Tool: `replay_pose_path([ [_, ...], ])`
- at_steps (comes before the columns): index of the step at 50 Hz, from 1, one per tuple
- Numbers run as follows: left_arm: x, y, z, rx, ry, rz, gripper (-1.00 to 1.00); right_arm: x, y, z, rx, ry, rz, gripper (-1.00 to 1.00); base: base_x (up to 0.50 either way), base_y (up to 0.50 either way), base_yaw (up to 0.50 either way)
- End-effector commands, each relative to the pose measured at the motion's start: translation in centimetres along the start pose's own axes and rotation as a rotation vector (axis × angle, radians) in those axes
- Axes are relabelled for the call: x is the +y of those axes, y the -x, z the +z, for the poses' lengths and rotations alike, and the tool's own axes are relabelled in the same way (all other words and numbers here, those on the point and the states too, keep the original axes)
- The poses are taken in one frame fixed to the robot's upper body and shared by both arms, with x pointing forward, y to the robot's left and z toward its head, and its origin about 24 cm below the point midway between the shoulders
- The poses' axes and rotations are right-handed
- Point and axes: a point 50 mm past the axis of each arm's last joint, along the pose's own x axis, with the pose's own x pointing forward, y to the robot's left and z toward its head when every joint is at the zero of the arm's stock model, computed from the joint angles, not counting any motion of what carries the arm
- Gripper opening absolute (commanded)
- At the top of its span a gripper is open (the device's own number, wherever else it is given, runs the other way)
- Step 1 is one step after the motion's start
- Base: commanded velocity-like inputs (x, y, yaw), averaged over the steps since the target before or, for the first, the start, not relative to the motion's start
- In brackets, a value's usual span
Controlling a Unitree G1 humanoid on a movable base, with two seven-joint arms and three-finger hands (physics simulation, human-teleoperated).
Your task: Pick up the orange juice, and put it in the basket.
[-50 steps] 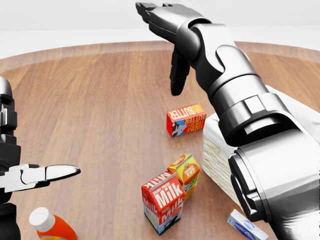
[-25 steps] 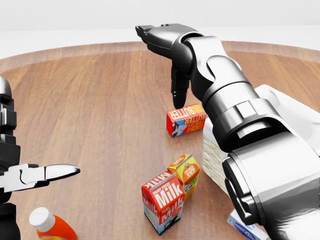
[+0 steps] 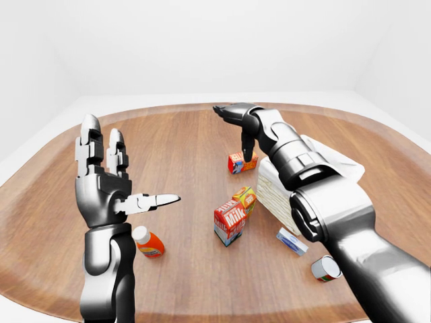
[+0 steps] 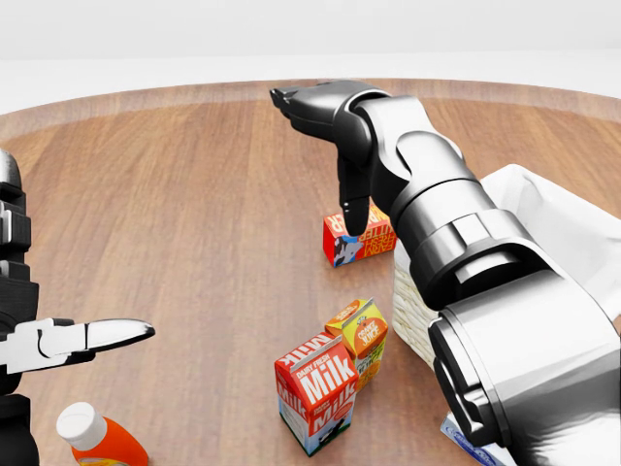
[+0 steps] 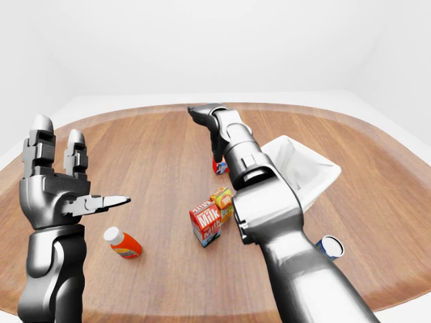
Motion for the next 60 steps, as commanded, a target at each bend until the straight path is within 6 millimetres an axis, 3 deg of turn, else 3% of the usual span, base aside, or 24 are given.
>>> replay_pose_path([
  [1,0.0,0.0,0.0,0.001,0.000,0.001,1.00,1.1,-0.2,-0.5,0.014,0.004,0.035,1.00,0.00,0.00,0.00],
  [60,0.0,0.0,0.0,0.001,0.000,0.001,1.00,6.0,-0.7,-2.6,0.055,-0.053,0.107,1.00,0.00,0.00,0.00],
])
